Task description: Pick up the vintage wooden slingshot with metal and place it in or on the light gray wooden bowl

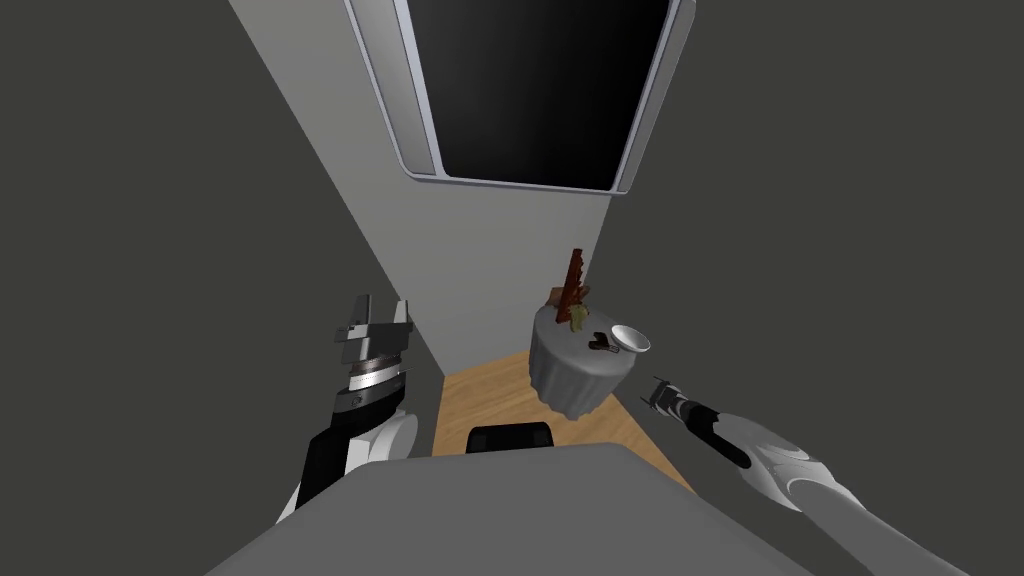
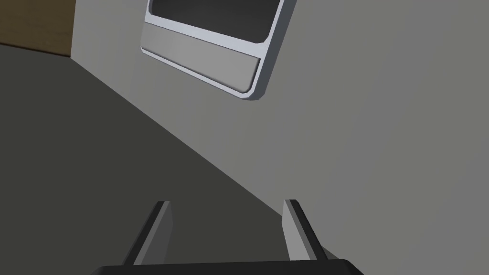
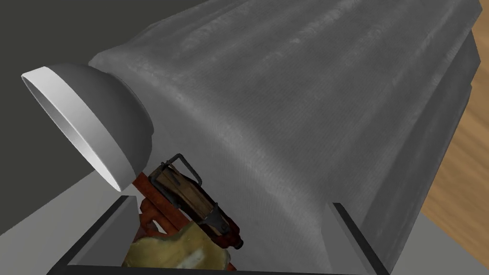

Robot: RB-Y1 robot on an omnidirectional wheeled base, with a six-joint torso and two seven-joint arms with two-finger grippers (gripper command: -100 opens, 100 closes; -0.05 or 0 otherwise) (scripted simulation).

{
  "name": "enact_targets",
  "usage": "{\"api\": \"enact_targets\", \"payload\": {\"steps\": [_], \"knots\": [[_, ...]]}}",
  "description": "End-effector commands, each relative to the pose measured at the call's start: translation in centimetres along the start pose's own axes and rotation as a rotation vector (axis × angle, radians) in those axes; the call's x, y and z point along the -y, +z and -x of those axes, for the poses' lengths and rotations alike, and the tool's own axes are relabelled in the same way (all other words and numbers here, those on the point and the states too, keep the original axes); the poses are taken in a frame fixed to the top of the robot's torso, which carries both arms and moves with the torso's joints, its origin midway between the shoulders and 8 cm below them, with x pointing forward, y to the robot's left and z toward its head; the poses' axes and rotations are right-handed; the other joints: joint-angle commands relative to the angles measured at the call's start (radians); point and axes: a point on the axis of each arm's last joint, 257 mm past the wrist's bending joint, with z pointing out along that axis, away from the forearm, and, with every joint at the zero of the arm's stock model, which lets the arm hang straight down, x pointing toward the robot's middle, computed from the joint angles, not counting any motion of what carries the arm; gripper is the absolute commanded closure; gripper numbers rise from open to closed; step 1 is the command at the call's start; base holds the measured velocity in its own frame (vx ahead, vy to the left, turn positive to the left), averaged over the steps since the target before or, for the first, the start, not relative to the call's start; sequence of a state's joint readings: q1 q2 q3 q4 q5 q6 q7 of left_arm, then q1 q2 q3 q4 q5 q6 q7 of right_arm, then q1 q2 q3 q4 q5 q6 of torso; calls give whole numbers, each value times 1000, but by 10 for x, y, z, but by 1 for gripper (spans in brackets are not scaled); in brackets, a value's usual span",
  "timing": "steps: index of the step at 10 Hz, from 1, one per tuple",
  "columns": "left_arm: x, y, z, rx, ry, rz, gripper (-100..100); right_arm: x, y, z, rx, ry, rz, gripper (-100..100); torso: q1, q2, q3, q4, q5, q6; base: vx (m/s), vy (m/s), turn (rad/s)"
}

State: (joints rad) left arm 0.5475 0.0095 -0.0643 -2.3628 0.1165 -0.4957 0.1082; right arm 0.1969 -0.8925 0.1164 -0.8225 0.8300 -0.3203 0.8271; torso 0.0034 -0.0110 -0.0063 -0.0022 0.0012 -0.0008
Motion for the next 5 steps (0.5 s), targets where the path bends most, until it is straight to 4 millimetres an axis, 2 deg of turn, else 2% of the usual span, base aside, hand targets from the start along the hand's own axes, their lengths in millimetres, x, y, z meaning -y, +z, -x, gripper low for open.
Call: {"api": "enact_targets", "payload": {"steps": [1,2,3,5], "knots": [[0,0,0,0,0,0,0,5,-4,-24,-61,-73,7,-100,0,0,0,0,0,0,148,52,54],[0,0,0,0,0,0,0,5,-4,-26,-65,-72,8,-100,0,0,0,0,0,0,125,34,27],[0,0,0,0,0,0,0,8,-9,-45,-112,-124,15,-100,-1,1,1,0,0,0,143,55,46],[0,0,0,0,0,0,0,12,-18,-74,-188,-212,31,-100,0,-3,-1,0,0,0,229,63,84]]}}
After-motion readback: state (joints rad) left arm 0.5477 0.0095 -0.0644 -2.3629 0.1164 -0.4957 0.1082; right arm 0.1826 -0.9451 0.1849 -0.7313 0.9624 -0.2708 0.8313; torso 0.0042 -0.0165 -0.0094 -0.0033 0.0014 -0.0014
